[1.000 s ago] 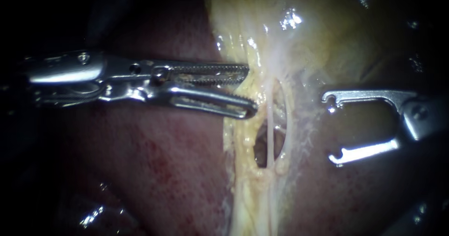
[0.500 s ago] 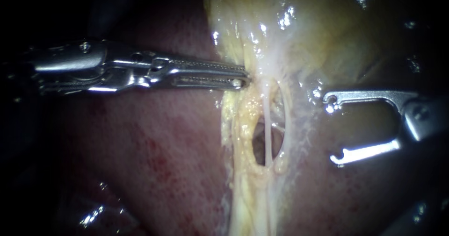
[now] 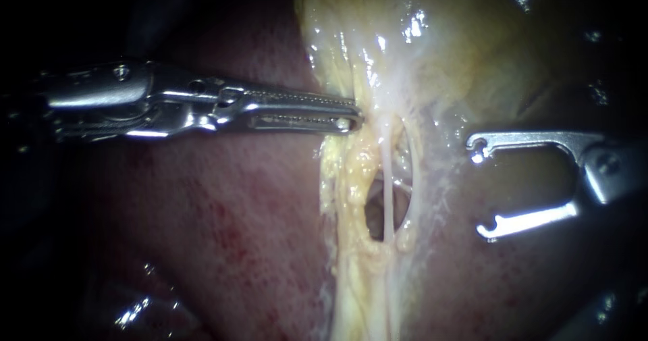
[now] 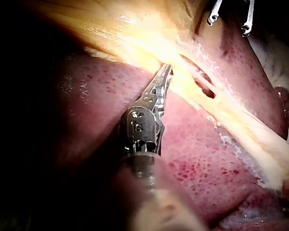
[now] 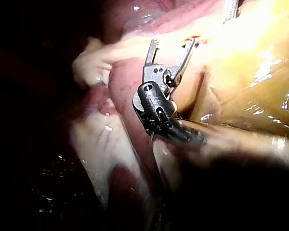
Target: Grabbing gallbladder
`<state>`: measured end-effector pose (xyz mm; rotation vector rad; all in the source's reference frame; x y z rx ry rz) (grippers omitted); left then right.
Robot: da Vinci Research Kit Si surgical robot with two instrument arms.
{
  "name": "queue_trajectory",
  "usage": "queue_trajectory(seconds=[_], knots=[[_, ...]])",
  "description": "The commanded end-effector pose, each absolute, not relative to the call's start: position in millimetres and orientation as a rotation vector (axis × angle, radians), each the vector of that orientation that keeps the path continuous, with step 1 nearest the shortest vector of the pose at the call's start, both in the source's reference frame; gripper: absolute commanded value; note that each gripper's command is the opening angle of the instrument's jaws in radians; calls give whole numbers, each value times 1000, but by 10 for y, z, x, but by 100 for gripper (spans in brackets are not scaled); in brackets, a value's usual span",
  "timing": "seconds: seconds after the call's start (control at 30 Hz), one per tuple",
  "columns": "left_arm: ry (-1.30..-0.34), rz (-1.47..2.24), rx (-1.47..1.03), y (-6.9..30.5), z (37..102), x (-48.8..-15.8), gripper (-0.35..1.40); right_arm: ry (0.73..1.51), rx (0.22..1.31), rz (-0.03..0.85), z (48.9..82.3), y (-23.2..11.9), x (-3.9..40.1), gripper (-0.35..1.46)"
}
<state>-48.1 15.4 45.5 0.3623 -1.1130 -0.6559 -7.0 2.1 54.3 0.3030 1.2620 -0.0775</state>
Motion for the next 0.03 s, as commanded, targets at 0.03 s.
queue_trajectory(seconds=[0.03], knots=[[-1113,-656,362,154,455,-481,-35,1262,303,-77,543,21,-70,60]])
